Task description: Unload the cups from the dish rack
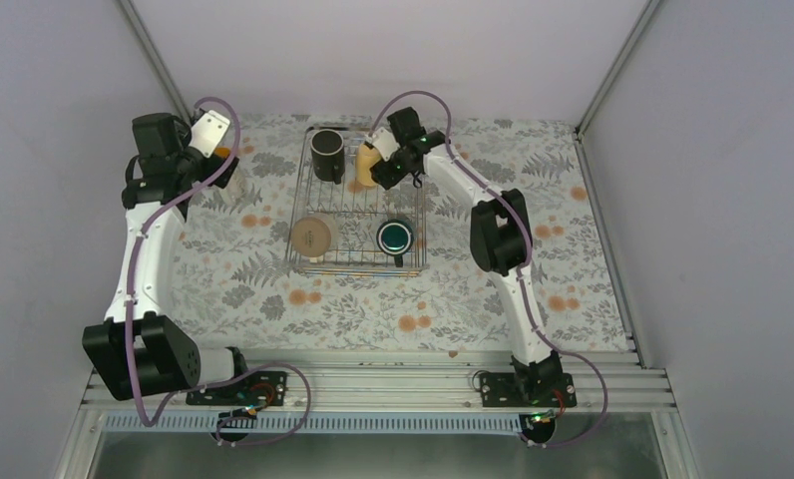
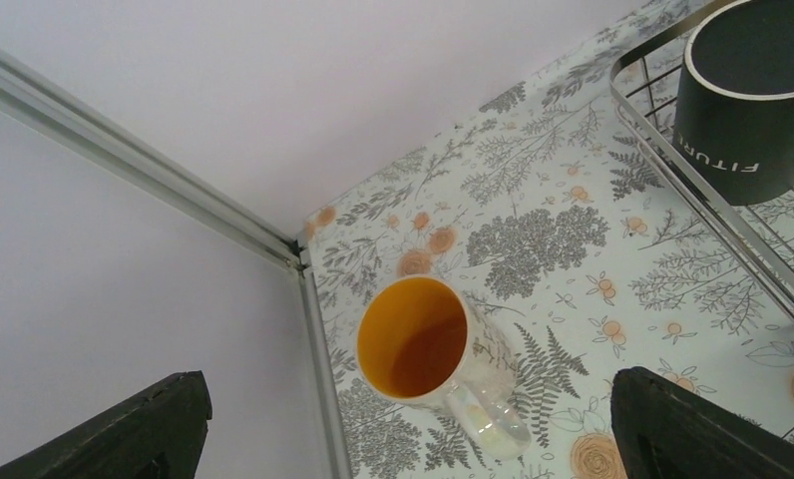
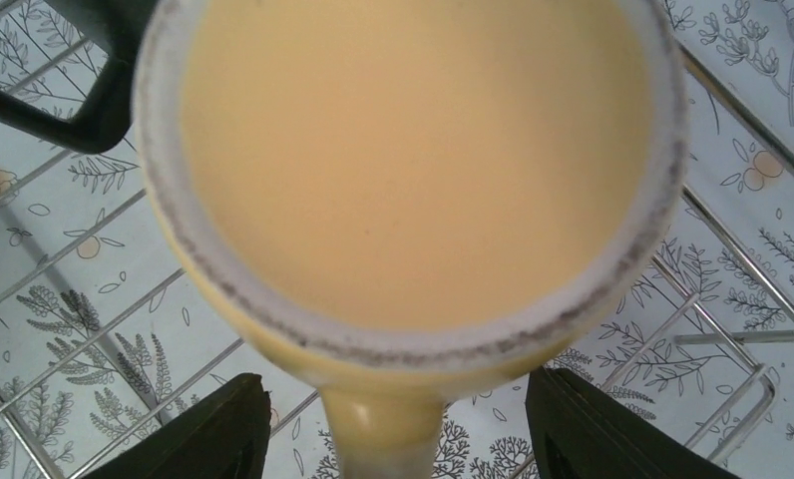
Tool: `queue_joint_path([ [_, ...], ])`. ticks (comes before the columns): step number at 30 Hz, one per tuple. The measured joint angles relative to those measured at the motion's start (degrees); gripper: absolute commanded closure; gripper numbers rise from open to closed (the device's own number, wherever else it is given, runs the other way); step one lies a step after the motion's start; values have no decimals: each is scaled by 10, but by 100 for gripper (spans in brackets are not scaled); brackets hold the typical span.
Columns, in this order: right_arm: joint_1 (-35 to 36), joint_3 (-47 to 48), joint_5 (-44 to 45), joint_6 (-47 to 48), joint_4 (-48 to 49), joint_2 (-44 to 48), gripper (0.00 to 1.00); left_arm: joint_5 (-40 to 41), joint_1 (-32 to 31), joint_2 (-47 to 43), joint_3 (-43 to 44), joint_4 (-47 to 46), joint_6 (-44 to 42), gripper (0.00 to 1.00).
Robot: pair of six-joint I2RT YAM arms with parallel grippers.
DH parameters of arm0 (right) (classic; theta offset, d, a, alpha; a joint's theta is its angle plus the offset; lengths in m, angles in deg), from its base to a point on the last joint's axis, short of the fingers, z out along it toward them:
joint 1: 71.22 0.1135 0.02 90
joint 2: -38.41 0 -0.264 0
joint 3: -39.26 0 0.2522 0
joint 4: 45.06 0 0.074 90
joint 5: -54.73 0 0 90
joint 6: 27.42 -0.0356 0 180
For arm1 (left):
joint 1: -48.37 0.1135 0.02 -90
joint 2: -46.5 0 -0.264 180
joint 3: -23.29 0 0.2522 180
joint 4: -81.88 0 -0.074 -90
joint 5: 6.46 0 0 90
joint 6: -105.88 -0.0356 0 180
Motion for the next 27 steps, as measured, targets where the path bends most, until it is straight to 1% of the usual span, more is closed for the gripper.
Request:
queue_joint_path([
  [1, 0, -3, -2, 0, 4, 0, 39, -1, 0, -1, -2, 0, 0, 0],
  [5, -3, -18, -14, 6, 17, 0, 42, -13, 0, -6, -14, -3, 6, 0],
  [8, -4, -30, -25, 10, 31, 0, 52, -21, 0, -6, -14, -8, 11, 0],
  [12, -7, -37, -42, 16, 42, 0, 56, -26, -1, -6, -14, -8, 18, 0],
  [14, -8, -40, -50, 18, 48, 0, 63, -27, -2, -6, -14, -8, 21, 0],
  [16, -8, -41, -54, 21, 51, 0, 72, -27, -3, -6, -14, -9, 22, 0],
  [19, -8, -42, -57, 24, 58, 0, 79, -31, -4, -6, -14, -10, 24, 0],
  [21, -8, -42, -62, 26, 63, 0, 94, -38, -5, -6, -15, -10, 28, 0],
  [22, -8, -42, -65, 28, 63, 0, 96, -42, -6, -6, -16, -10, 30, 0],
  [27, -8, -39, -77, 33, 61, 0, 97, -67, -10, -6, -17, -11, 46, 0],
])
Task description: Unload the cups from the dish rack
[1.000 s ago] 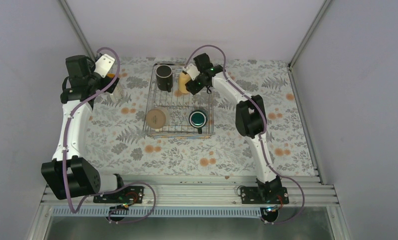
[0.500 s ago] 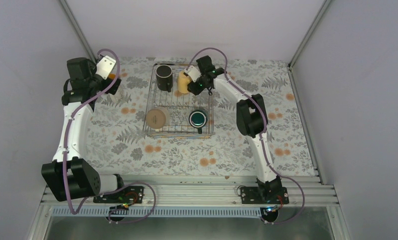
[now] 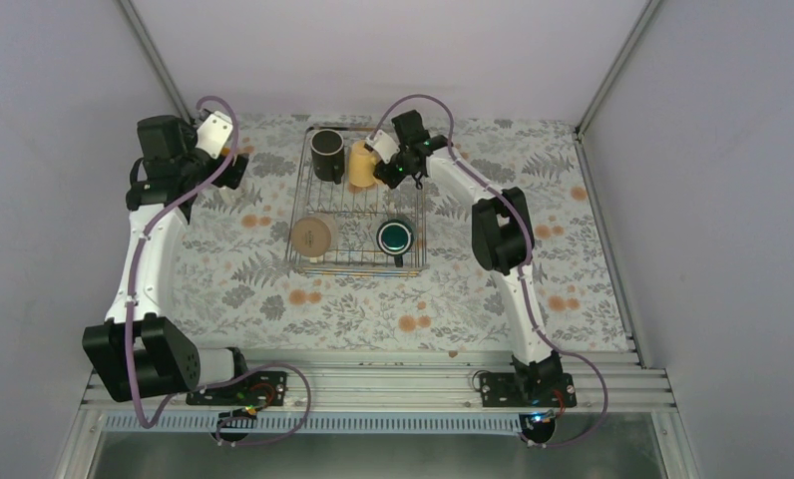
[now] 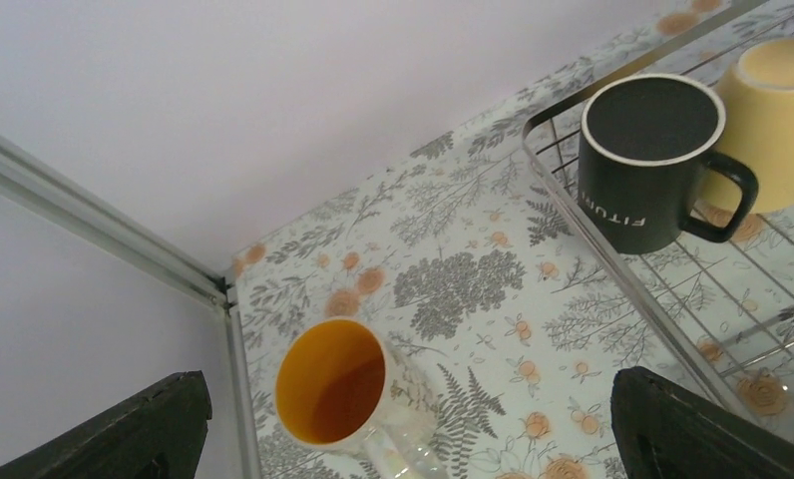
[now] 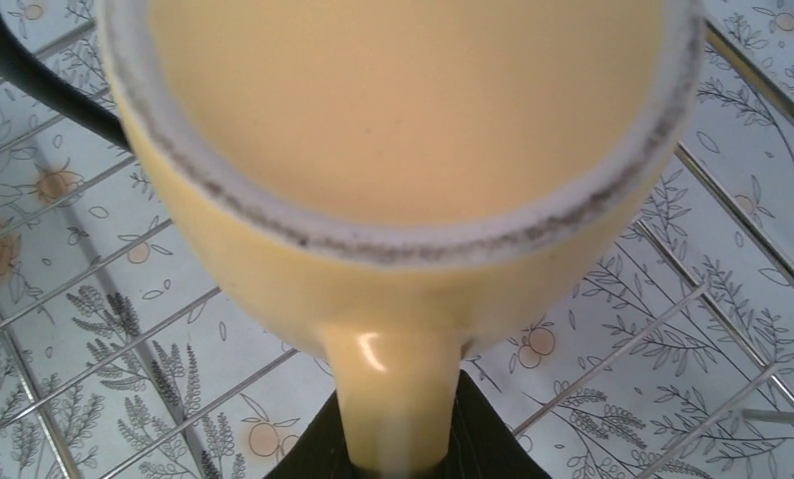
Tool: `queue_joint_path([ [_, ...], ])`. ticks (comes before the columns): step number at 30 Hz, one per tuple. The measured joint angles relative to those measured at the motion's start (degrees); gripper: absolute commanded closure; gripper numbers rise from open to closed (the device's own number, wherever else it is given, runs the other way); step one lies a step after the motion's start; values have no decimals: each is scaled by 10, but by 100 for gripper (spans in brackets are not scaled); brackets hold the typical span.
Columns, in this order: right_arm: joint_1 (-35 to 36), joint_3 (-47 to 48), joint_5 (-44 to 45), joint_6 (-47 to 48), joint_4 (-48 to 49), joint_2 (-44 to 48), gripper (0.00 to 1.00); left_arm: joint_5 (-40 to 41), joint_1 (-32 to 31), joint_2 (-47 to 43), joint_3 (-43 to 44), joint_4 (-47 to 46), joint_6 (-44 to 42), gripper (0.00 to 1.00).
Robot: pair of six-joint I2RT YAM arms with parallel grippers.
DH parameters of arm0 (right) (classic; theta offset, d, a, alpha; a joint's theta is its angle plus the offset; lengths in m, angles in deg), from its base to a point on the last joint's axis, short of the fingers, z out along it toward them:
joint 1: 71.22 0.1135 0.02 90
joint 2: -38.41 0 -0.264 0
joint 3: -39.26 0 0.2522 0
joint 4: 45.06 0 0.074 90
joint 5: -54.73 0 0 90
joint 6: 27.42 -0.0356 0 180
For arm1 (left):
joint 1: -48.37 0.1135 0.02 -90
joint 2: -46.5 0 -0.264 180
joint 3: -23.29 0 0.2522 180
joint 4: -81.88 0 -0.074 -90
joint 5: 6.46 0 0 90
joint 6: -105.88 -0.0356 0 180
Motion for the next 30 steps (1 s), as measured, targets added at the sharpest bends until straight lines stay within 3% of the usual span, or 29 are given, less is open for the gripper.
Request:
queue_joint_path([
  [8, 0, 6, -31, -3, -37, 9, 97, -12, -17, -51, -64, -76, 21, 0],
  [17, -1, 106, -90, -23, -136, 60, 97, -21, -92, -145, -187, -272, 34, 0],
  [22, -7, 135, -159, -52, -148, 117, 97, -48, -112, -159, -250, -364, 40, 0],
  [30, -18, 122, -324, -116, -151, 151, 97, -54, -123, -149, -272, -446, 52, 0],
])
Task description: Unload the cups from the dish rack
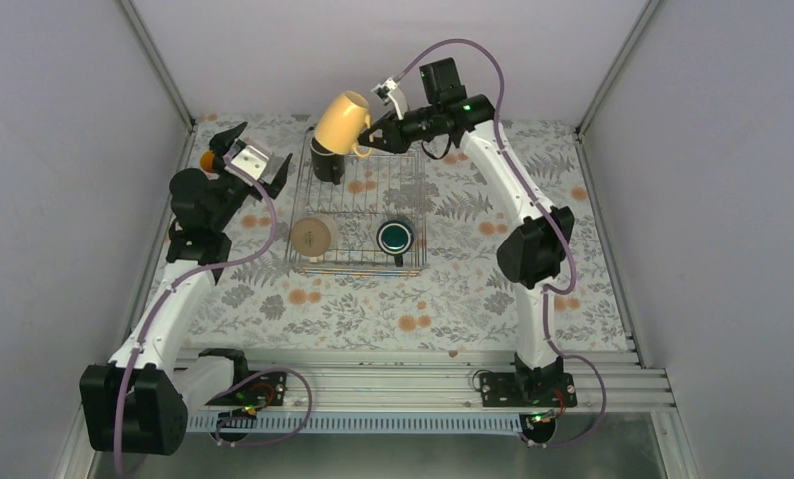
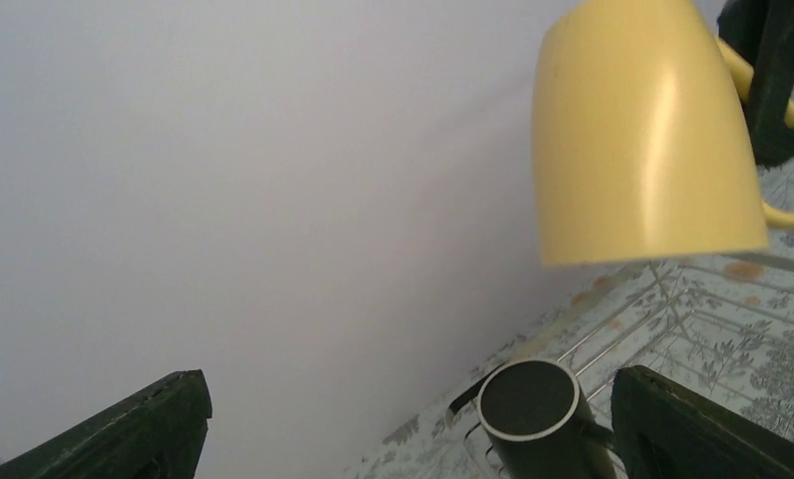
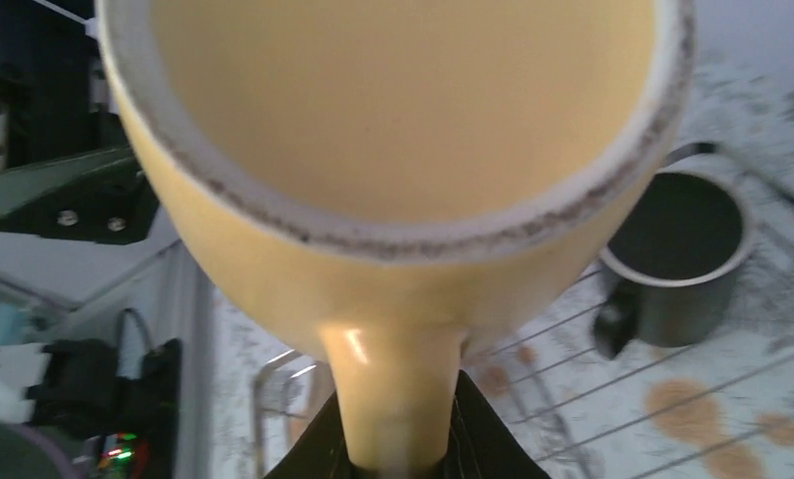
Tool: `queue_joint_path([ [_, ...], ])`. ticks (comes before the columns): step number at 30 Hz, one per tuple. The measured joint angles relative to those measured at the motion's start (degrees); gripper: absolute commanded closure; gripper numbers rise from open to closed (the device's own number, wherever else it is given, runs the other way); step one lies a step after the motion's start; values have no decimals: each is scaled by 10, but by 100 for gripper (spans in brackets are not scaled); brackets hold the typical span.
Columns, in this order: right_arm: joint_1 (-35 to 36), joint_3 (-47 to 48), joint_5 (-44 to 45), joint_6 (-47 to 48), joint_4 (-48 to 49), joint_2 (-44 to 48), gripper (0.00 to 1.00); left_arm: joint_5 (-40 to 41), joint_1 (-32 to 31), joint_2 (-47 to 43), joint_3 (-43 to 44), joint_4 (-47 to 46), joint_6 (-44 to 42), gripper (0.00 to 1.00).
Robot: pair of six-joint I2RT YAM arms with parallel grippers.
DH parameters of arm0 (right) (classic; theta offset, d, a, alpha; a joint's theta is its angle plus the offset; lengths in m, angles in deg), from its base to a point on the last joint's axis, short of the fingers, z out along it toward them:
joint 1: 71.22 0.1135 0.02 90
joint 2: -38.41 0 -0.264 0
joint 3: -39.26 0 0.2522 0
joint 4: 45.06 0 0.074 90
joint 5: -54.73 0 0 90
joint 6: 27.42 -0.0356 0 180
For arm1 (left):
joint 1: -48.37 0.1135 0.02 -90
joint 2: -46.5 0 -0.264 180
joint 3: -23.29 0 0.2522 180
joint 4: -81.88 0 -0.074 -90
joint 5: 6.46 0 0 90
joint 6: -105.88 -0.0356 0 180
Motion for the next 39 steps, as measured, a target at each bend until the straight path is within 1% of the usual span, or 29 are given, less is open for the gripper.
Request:
queue_joint_path([
  [4, -4, -31, -70, -24, 2, 0, 97, -13, -10, 18, 0, -30, 13, 0],
  [8, -6, -47, -121, -49, 14, 0, 97, -30, -21, 37, -1, -35, 17, 1],
  [17, -15, -49, -188, -91, 53, 0, 97, -56, -57, 74, 0, -50, 17, 1],
  [25, -15, -107, -236, -140, 104, 0, 97, -29, -92, 120, 7, -92, 12, 4],
  [29, -15, -112, -253, -155, 114, -7, 97, -5, -102, 127, 9, -122, 12, 6],
  [30, -15, -112, -260, -159, 118, -8, 97, -2, -103, 127, 9, -127, 12, 7],
  [34, -15, -112, -287, -173, 132, -16, 97, 8, -110, 130, 10, -152, 10, 20],
  [39, -15, -122, -319, -199, 160, -18, 97, 19, -141, 161, 26, -160, -8, 31],
])
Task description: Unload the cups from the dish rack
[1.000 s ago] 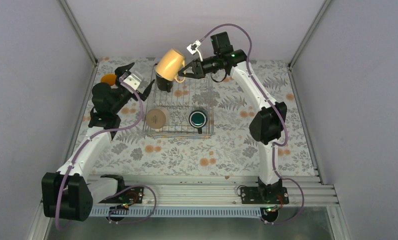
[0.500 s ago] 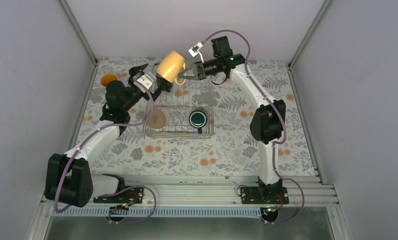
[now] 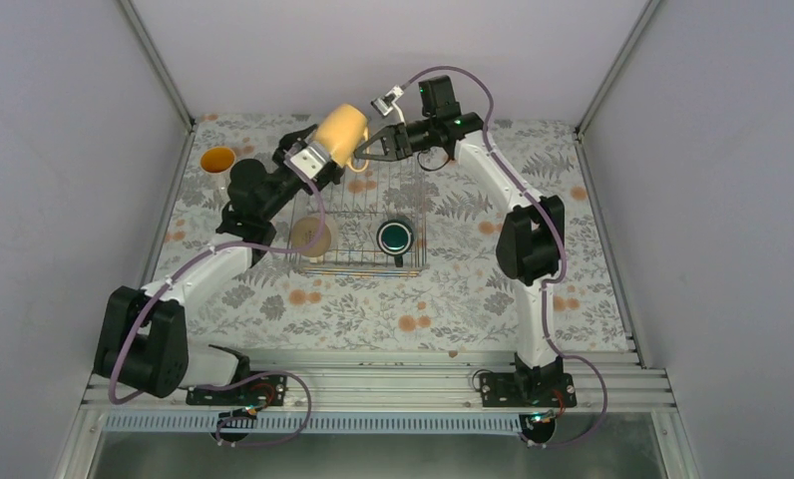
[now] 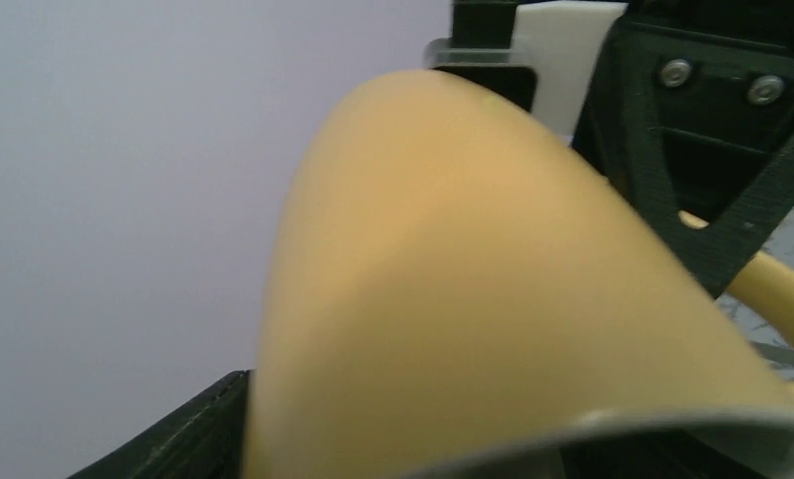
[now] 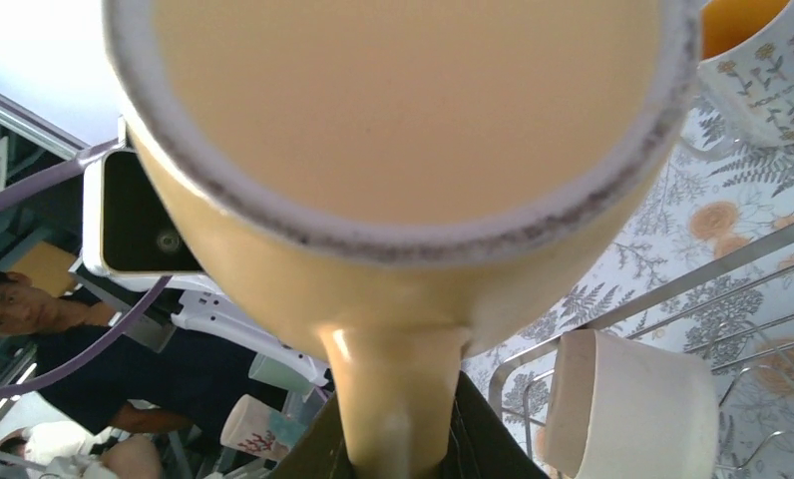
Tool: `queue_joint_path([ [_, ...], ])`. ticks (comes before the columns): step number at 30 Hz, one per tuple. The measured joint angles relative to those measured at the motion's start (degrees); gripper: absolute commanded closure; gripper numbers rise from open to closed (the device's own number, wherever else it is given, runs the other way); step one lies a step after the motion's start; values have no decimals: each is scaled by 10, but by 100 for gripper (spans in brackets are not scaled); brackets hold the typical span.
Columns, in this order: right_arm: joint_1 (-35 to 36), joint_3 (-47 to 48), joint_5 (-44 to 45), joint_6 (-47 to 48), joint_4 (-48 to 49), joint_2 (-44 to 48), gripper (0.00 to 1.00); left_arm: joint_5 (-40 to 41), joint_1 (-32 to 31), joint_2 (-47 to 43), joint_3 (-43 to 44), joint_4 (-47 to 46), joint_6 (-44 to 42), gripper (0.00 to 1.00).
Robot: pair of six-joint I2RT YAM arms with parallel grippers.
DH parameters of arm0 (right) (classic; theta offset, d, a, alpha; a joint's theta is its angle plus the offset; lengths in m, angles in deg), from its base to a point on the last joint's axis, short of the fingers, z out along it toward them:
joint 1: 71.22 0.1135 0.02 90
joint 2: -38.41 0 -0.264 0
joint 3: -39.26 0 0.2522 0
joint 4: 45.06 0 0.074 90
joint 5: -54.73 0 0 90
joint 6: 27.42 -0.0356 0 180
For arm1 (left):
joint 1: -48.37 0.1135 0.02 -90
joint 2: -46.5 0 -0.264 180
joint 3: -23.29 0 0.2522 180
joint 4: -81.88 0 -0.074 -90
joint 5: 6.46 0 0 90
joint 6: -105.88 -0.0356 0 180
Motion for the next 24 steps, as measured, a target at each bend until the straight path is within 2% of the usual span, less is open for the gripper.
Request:
queue_joint_path([
  [3, 0, -20, -19, -22, 26, 0, 97, 8, -17, 13, 1, -3, -7, 42],
  [9, -4, -36, -43, -48, 47, 0, 97, 36, -29, 18, 10, -7, -16, 60],
  [14, -7, -36, -61, -59, 60, 0, 96, 67, -37, 12, 14, -14, -25, 85],
  [18, -6, -36, -67, -60, 74, 0, 89, 90, -42, 8, 22, -19, -21, 97],
  [21, -6, -36, -68, -63, 86, -1, 87, 102, -47, 7, 29, -20, -23, 98],
  [23, -6, -36, -69, -63, 87, -1, 77, 106, -49, 7, 29, -19, -24, 98],
  [24, -6, -36, -68, -63, 87, -2, 67, 107, -49, 7, 30, -17, -24, 98],
])
